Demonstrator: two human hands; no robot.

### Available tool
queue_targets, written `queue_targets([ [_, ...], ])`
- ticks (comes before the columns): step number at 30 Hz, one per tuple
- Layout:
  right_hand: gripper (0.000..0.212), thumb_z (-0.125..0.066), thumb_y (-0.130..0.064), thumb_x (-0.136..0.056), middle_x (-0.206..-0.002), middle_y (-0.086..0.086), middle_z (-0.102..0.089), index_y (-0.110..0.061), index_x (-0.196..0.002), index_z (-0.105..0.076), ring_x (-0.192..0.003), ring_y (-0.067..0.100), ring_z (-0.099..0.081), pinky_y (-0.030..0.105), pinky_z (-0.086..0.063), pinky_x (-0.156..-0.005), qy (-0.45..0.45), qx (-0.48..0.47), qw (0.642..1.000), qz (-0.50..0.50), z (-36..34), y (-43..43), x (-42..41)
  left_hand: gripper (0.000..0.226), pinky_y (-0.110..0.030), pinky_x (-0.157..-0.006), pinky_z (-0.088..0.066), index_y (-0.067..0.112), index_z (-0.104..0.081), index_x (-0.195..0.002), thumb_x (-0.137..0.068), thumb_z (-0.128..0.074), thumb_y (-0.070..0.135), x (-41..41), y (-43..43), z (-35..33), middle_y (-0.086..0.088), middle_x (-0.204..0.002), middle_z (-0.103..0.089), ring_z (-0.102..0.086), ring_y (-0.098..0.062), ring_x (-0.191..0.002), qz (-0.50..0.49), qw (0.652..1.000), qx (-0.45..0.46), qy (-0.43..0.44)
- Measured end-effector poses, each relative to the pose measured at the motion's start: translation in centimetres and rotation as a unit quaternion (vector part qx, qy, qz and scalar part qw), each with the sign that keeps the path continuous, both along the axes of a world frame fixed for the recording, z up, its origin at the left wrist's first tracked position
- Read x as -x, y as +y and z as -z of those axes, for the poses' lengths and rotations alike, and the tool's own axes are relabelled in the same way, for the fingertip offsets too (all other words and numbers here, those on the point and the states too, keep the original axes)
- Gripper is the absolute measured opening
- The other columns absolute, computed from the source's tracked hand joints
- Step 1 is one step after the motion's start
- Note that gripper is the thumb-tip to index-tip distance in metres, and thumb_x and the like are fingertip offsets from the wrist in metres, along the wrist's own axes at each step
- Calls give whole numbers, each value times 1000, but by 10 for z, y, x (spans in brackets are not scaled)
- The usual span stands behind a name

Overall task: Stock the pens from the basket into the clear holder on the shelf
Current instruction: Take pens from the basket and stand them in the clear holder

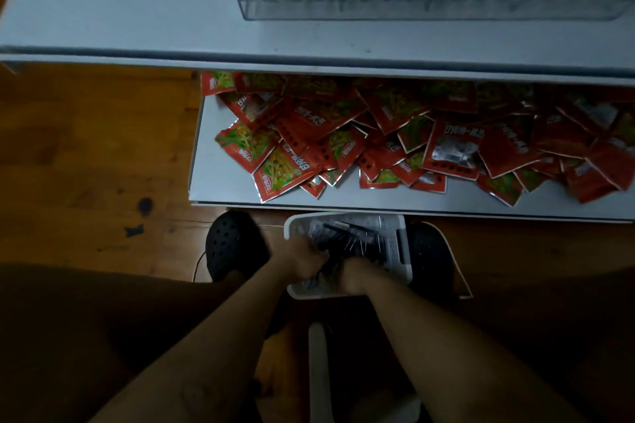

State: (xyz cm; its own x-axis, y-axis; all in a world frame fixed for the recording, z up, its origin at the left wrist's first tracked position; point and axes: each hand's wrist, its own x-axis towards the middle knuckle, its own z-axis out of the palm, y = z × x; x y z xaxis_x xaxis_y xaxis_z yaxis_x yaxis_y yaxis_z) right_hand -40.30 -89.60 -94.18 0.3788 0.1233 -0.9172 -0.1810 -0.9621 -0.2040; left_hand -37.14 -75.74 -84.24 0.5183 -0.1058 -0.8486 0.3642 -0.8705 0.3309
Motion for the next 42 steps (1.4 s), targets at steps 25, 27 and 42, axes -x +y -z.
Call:
queue_targets([
  [25, 10, -55, -1, -92, -59, 6, -62, 1, -95, -64, -68, 20, -71, 27, -48, -55, -100, -41, 986, 126, -203, -46, -15, 31, -28, -74, -42, 11, -65, -98, -94, -56, 40, 1, 3, -130, -11, -102, -66, -61, -26, -90, -30, 976, 75, -202],
  [27, 14, -48, 0, -96, -70, 9, -64, -1, -92, -61, -73, 23, -70, 25, -46, -52, -104, -94, 971, 191, -229, -50, -4, 36, -30, -74, -46, 7, -66, -96, -92, -58, 42, 5, 4, -146, -14, -98, -68, -61, -25, -83, -31, 971, 88, -220],
  [42, 8, -64, -14, -84, -75, 9, -70, -12, -76, -65, -67, 18, -64, 40, -51, -68, -368, -300, 845, 245, -340, -32, 18, 28, -15, -48, -34, 20, -59, -62, -84, -72, 30, 21, -20, -255, 10, -53, -54, -45, 1, -48, -124, 855, 272, -423],
])
